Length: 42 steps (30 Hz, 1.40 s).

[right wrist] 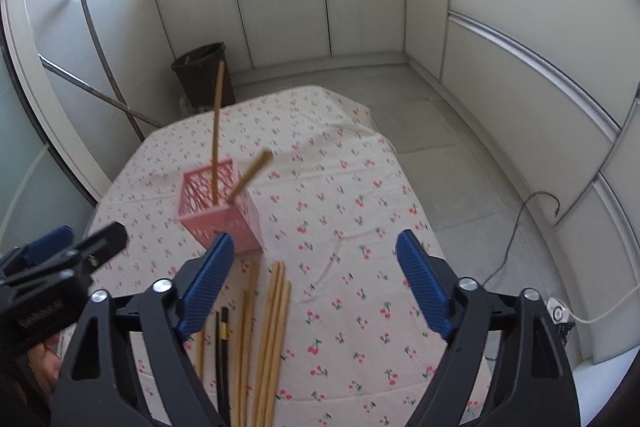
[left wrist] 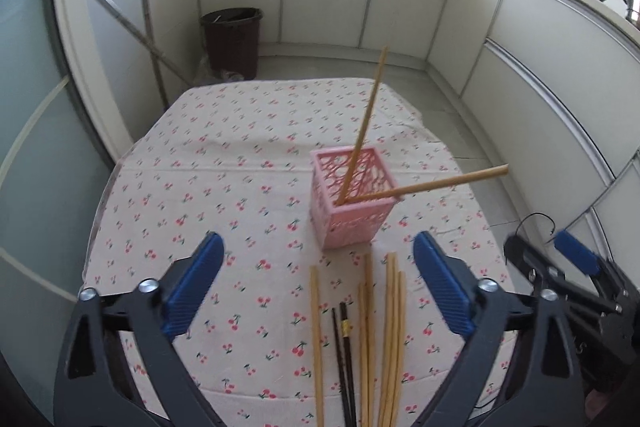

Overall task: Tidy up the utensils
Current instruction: 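Lower the left gripper and grasp another wooden chopstick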

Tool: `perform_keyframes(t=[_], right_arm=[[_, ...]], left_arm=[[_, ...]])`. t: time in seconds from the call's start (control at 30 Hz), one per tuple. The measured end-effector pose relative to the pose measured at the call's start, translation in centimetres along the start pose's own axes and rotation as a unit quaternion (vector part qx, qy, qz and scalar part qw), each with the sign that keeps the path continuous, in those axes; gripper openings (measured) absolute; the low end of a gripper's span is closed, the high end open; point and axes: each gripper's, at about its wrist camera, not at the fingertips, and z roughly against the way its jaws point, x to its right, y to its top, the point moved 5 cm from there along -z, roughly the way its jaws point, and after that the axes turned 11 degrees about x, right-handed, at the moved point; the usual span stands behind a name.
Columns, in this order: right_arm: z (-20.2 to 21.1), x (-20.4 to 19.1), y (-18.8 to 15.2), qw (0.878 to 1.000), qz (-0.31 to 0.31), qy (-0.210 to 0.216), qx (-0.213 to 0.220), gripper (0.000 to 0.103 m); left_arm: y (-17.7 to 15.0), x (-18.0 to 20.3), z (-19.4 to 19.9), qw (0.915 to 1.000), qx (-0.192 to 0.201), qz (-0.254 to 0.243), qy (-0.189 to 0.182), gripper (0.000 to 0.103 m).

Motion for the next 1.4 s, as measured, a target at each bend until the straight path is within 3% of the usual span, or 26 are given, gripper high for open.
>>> perform_keyframes(t=[0.33, 0.47, 0.57, 0.73, 0.8, 1.07, 1.17, 1.3, 1.4], right_arm=[[-2.0, 1.9, -5.6, 0.994, -0.013, -0.018, -0.106, 0.095], [-3.3, 2.5, -9.1, 0.981, -0.057, -0.001, -0.185, 0.095], [-3.9, 3.1, -10.5, 0.971, -0.1, 0.007, -0.218, 0.095], [-3.9, 3.8, -10.3, 0.967, -0.127, 0.006, -0.221, 0.095], [-3.8, 4.0, -10.3, 0.967, -0.13, 0.004, -0.219, 0.095], [-4.1, 4.3, -10.5, 0.962, -0.147, 0.012, -0.23, 0.095], [-4.0, 4.5, -10.3, 0.963, -0.148, 0.01, -0.225, 0.095], [-4.0, 4.6, -10.4, 0.962, -0.153, 0.009, -0.227, 0.095], [-4.1, 4.4, -10.4, 0.962, -0.152, 0.01, -0.228, 0.095]], left_arm=[[-4.1, -2.2, -3.3, 0.9953, -0.093, 0.016, 0.022, 0.096], [-6.0, -3.5, -5.5, 0.9888, -0.141, 0.038, 0.03, 0.096], [-7.4, -4.7, -7.4, 0.9812, -0.178, 0.057, 0.048, 0.096], [-9.2, -5.8, -10.3, 0.9692, -0.216, 0.103, 0.058, 0.096], [-9.4, -5.6, -11.0, 0.9683, -0.218, 0.111, 0.048, 0.096], [-9.7, -5.0, -13.2, 0.9692, -0.205, 0.123, 0.061, 0.093], [-9.6, -4.1, -13.7, 0.9741, -0.19, 0.09, 0.083, 0.077], [-9.5, -1.8, -13.8, 0.9797, -0.18, 0.031, 0.083, 0.038], [-9.7, -0.6, -13.7, 0.981, -0.179, 0.011, 0.074, 0.02]])
